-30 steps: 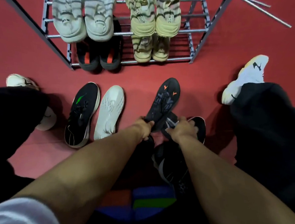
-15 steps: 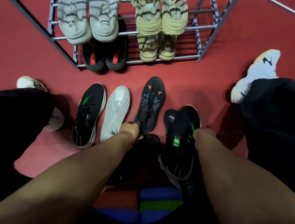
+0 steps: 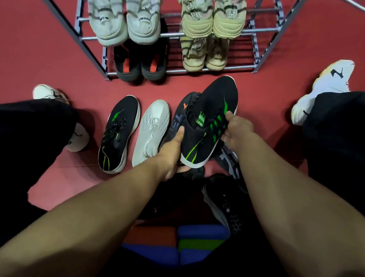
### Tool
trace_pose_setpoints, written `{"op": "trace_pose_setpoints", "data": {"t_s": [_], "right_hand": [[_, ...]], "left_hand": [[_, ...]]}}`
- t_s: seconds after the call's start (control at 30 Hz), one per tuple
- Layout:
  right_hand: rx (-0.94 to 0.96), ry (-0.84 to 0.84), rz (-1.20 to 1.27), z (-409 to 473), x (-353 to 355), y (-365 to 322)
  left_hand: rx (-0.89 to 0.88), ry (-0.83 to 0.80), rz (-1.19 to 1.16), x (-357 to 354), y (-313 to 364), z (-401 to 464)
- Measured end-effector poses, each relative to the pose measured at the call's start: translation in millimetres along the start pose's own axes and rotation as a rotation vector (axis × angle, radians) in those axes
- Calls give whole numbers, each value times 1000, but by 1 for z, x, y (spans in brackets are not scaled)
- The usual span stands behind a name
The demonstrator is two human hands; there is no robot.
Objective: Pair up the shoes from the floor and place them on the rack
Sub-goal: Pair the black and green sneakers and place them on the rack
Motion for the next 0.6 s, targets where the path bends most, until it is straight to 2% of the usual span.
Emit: {"op": "trace_pose_setpoints", "data": {"t_s": [0.1,0.2,0.33,0.4,0.47,0.53,0.6], "right_hand": [[-45,-146,-25,-13,-4,3],[-177,-355,-315,-36,-12,11],[-274,-474,-559,-43,-16,26],[-275,-507,-610,-40,-21,30],[-261,-467,-646,-35,-30,37],[-240,-402,-696,-32,-38,47],[-204,-342,-799,-25,-38,59]], "left_hand": [[-74,-30,-35,1,0,1],[-168,41,-95,5,-2,1],[-216,46,-192,22,-2,1],[-235,73,-72,36,2,3],[-265,147,185,51,8,5],[-315,338,410,70,10,10],[-366,602,529,97,5,15]]}}
Point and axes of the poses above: each hand's wrist, its own z-axis towards the middle knuckle, its own x-axis out of the back of the hand, y = z × x, the point moved 1 cm from there along z, towards the middle knuckle, and after that the axes turned 1 degree about -y, right-handed, at the moved point
